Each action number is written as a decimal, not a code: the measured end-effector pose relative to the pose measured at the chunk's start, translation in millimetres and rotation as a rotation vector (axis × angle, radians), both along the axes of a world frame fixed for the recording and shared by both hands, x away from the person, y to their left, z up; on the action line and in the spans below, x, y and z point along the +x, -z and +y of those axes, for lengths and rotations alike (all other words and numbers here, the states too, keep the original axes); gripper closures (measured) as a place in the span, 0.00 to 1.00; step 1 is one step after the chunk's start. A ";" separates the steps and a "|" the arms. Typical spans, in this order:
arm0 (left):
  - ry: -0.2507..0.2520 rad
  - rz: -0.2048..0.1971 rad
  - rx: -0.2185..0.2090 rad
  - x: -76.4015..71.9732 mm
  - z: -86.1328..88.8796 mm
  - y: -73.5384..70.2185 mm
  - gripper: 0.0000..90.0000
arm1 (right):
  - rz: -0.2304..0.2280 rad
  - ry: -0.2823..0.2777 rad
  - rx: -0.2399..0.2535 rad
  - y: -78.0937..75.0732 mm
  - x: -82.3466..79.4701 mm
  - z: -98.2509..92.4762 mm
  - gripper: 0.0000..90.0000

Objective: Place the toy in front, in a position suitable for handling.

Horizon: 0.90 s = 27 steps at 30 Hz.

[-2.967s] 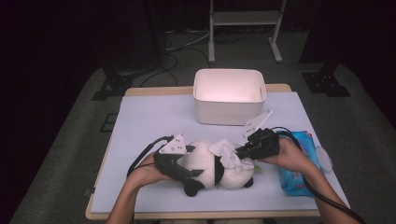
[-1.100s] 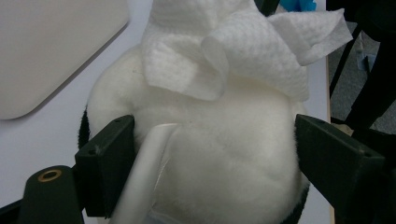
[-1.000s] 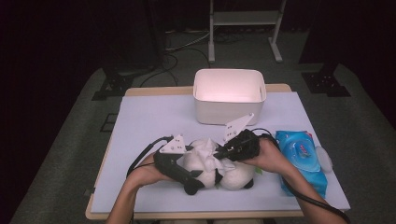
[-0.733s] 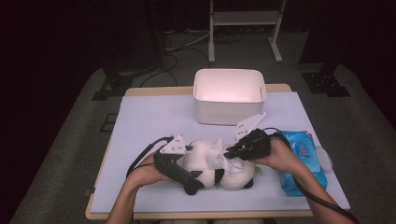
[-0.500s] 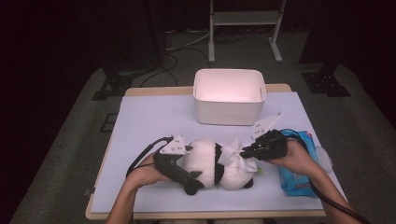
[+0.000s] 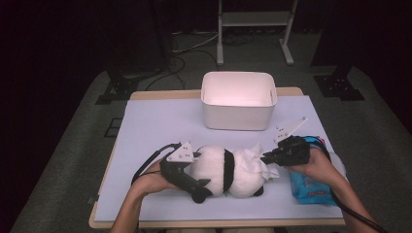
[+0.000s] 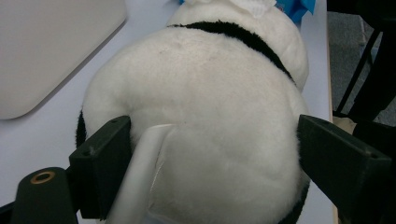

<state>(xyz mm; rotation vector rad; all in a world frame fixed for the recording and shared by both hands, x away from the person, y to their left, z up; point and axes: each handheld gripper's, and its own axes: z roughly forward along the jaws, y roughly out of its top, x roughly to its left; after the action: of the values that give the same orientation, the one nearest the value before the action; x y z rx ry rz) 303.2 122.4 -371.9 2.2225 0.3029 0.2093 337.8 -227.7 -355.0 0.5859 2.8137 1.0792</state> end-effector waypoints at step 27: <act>0.004 -0.001 0.021 -2.2 -1.0 0.3 0.15 | 0.029 0.002 0.012 4.8 4.3 -1.5 0.93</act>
<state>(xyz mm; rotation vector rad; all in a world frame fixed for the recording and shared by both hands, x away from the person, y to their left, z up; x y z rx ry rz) 301.0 121.4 -372.2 2.2436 0.2964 0.2121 342.1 -229.2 -359.8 0.6099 2.8326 1.0973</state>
